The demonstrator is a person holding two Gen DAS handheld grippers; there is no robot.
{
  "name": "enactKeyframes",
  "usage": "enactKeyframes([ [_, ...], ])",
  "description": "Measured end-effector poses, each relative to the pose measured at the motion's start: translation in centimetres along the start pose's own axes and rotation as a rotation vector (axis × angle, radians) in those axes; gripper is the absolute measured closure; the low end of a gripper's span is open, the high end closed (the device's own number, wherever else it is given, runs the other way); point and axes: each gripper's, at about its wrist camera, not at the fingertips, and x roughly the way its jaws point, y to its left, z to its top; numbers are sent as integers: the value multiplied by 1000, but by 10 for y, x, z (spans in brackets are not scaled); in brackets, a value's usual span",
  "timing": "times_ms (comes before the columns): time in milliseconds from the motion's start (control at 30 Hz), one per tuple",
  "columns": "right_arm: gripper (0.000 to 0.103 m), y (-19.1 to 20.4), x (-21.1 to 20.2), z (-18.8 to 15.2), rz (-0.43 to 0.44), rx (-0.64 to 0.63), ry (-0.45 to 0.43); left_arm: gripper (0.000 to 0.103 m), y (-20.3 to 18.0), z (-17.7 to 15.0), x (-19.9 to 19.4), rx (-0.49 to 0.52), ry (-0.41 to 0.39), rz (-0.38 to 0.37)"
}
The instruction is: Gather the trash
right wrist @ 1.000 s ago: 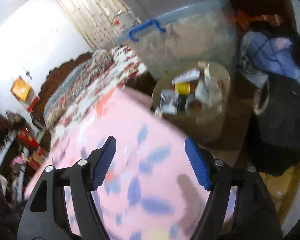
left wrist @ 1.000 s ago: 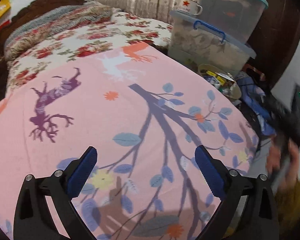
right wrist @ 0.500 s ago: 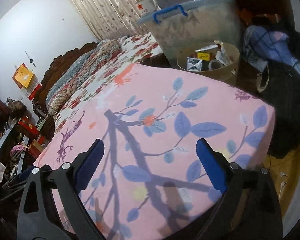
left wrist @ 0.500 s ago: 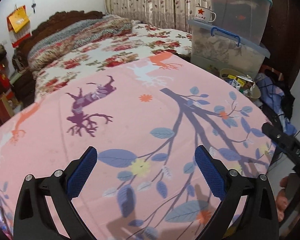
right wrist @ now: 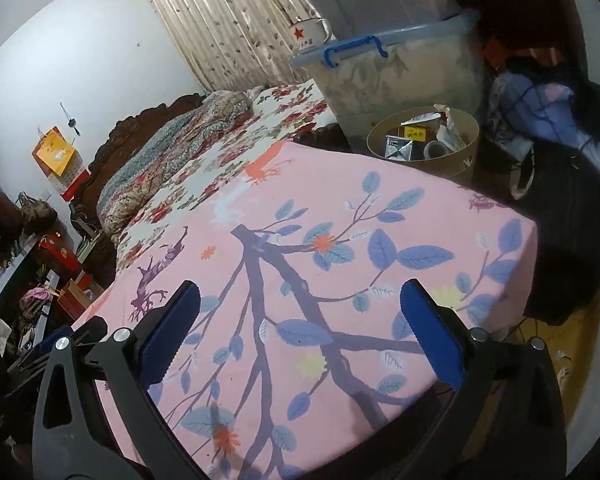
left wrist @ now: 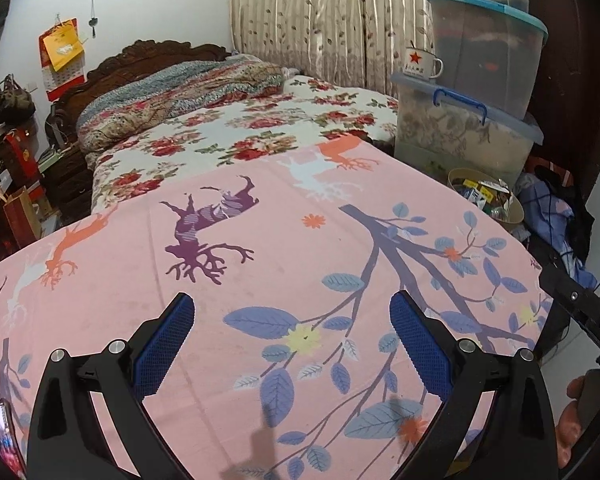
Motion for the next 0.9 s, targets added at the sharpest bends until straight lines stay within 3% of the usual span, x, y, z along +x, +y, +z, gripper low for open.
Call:
enactKeyframes([
  [200, 4, -1, -10, 0, -17, 8, -26, 9, -2, 5, -8, 0, -41, 54],
  [433, 4, -9, -24, -1, -47, 28, -77, 9, -10, 16, -15, 2, -63, 60],
  [600, 4, -15, -21, -6, -63, 59, -48, 9, -12, 14, -24, -24, -90, 69],
  [900, 4, 1, -10, -19, -51, -4, 1, 9, -10, 8, -25, -24, -98, 95],
])
